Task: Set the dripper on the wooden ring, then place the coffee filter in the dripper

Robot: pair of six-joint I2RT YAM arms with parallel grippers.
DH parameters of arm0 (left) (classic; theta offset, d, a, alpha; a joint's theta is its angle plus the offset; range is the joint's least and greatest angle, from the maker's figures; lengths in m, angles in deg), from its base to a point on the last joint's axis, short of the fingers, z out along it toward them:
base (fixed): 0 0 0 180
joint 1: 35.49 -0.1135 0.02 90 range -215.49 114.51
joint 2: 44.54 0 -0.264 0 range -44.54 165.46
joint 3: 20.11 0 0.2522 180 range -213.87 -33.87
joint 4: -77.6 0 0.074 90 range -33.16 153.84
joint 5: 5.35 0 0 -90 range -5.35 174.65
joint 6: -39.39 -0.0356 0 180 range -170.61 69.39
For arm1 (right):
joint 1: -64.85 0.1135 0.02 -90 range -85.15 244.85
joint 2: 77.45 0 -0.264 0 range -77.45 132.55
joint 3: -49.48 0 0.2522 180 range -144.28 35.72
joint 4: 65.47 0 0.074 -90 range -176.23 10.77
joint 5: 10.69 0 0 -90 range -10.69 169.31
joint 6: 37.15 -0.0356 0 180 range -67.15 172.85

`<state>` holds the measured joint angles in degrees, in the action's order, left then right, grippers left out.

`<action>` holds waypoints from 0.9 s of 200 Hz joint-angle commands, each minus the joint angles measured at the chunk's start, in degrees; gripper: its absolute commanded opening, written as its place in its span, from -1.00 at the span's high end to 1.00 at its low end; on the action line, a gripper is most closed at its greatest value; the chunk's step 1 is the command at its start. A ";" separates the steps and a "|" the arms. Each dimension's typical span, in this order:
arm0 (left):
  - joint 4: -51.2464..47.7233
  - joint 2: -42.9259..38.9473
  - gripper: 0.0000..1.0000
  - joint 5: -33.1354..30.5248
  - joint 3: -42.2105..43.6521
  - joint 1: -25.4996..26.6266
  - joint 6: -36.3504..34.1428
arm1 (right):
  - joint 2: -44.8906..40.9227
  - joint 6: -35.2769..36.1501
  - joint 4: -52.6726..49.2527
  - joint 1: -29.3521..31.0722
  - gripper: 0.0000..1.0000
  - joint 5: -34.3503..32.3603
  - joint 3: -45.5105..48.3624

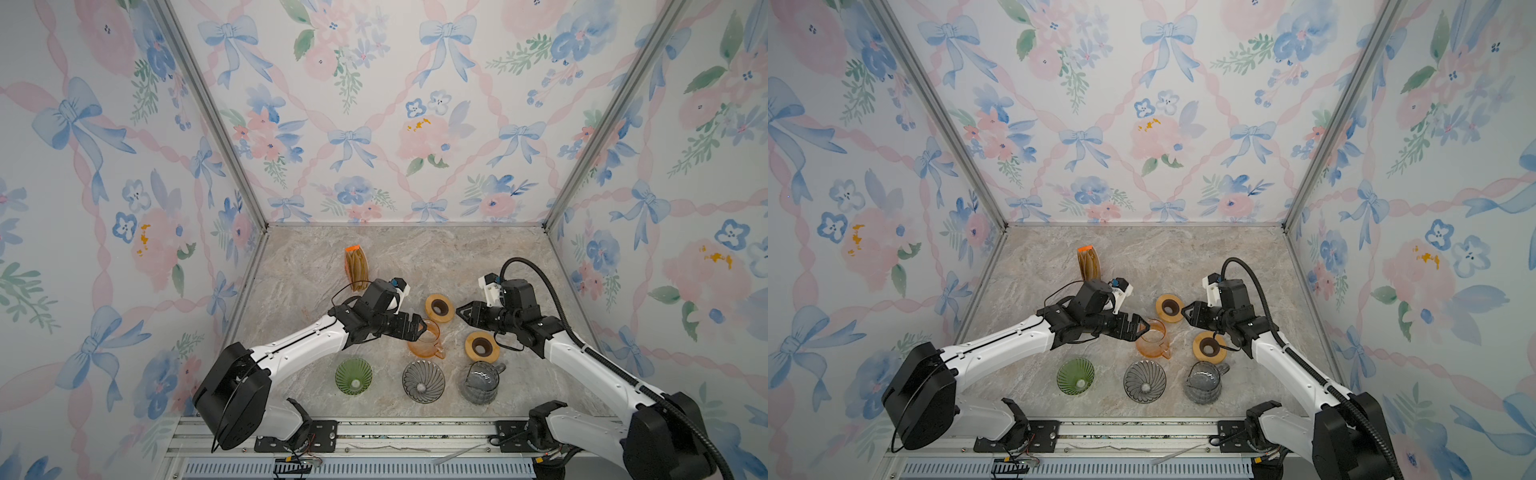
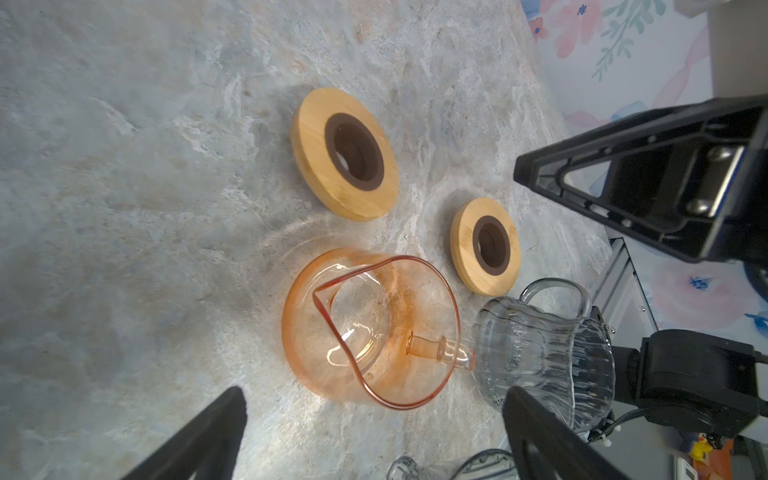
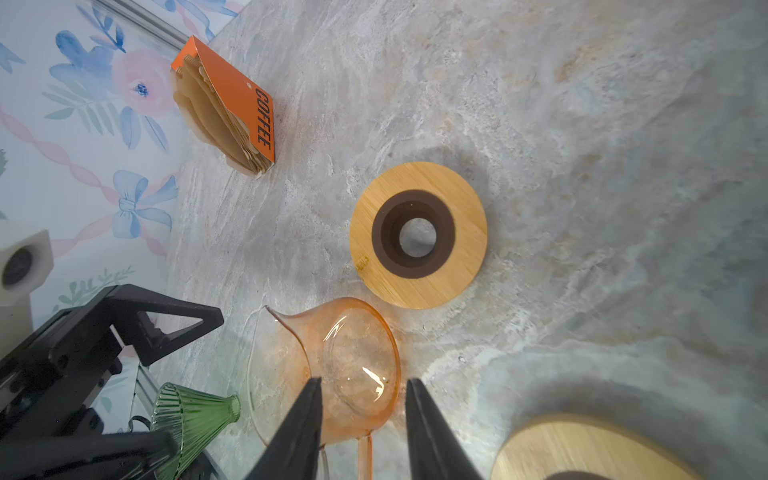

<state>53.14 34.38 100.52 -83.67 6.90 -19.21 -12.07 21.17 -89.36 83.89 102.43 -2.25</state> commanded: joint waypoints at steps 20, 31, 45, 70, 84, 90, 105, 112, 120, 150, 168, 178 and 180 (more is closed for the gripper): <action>2.95 0.60 -0.96 0.56 -3.23 0.00 -0.34 | 1.45 -1.84 1.19 -4.26 0.16 5.32 0.57; 2.81 2.98 -0.96 0.88 -5.32 -0.19 -0.50 | 2.20 -2.77 2.42 -5.20 0.12 6.37 0.88; 1.68 6.82 -0.96 0.76 -8.67 -0.38 -0.36 | 3.62 -3.73 3.69 -5.92 0.08 7.44 1.14; 0.92 13.34 -0.96 -0.09 -13.66 -0.54 -0.11 | 6.56 -6.40 5.39 -6.37 0.04 7.26 1.17; 0.36 17.05 -0.96 0.01 -16.61 -0.72 -0.06 | 8.56 -7.41 7.00 -6.84 0.04 7.38 1.31; 0.01 18.46 -0.97 -0.04 -17.81 -0.78 -0.08 | 9.63 -8.04 7.78 -6.98 0.03 7.55 1.38; -0.99 21.80 -0.96 -0.49 -20.48 -0.95 0.06 | 12.19 -8.98 9.40 -7.27 0.03 7.52 1.28; -1.10 23.04 -0.96 -0.50 -21.42 -1.07 0.28 | 13.37 -9.44 10.41 -7.35 0.02 7.48 1.36; -1.15 24.44 -0.96 0.32 -22.39 -1.33 0.38 | 14.77 -9.90 11.69 -7.32 -0.01 7.86 1.28; -1.11 28.44 -0.96 2.78 -25.23 -1.58 0.56 | 20.56 -11.32 16.81 -7.25 -0.04 9.51 0.92; -1.09 30.32 -0.97 4.30 -26.45 -1.94 0.65 | 23.74 -12.23 19.15 -6.97 -0.04 9.97 0.45; -1.13 31.15 -0.96 5.06 -26.91 -2.26 0.99 | 25.67 -12.99 20.99 -6.78 -0.04 10.28 0.20; -1.16 31.37 -0.96 5.29 -26.97 -2.34 1.09 | 25.95 -13.10 21.26 -6.71 -0.04 10.28 0.12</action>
<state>53.23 63.66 102.75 -108.70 5.37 -18.95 10.57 10.33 -74.09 77.10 110.97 -1.53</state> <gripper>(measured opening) 0.982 0.521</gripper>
